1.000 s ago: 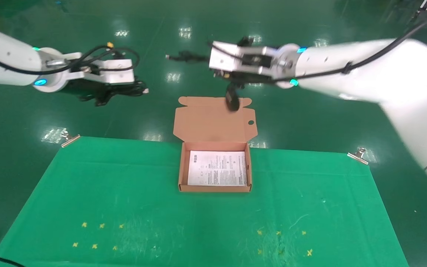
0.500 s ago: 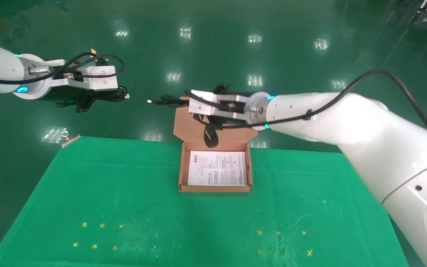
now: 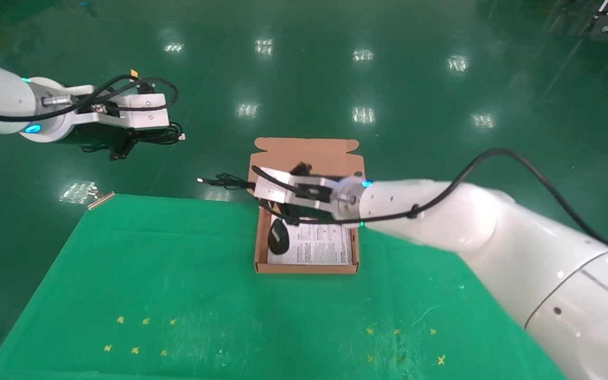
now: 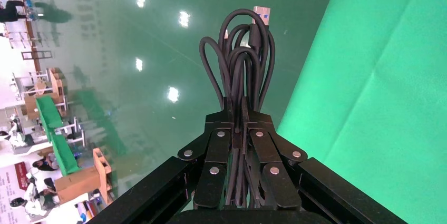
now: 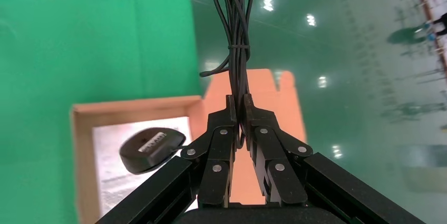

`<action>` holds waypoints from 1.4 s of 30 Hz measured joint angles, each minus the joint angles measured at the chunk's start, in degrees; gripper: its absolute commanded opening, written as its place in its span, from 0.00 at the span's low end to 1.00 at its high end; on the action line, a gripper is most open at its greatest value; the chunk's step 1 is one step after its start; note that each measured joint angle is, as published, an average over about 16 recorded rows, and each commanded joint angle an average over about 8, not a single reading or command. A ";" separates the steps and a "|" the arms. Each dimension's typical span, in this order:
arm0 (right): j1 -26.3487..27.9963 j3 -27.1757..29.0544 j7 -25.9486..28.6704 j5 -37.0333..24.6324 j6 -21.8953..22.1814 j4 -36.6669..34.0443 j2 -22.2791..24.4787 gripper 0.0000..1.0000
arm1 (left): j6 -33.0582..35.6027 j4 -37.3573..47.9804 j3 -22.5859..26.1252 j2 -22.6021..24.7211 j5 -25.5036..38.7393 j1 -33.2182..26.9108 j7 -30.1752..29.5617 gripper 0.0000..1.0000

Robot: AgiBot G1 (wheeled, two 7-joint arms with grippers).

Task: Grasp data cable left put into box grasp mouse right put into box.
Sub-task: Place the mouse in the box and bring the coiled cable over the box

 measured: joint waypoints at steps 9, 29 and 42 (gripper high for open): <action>-2.08 -4.29 5.29 3.87 1.53 -4.70 -0.01 0.48 | 0.05 -0.15 0.01 -0.05 0.06 0.04 -0.09 0.00; -2.23 -5.81 6.96 4.43 1.94 -6.13 0.79 1.00 | -0.37 -0.44 -0.01 0.43 -0.33 0.63 -0.22 0.00; 3.66 -8.38 7.66 -2.36 3.25 -6.25 6.56 1.00 | -12.23 3.76 1.67 9.44 0.49 9.13 0.28 0.00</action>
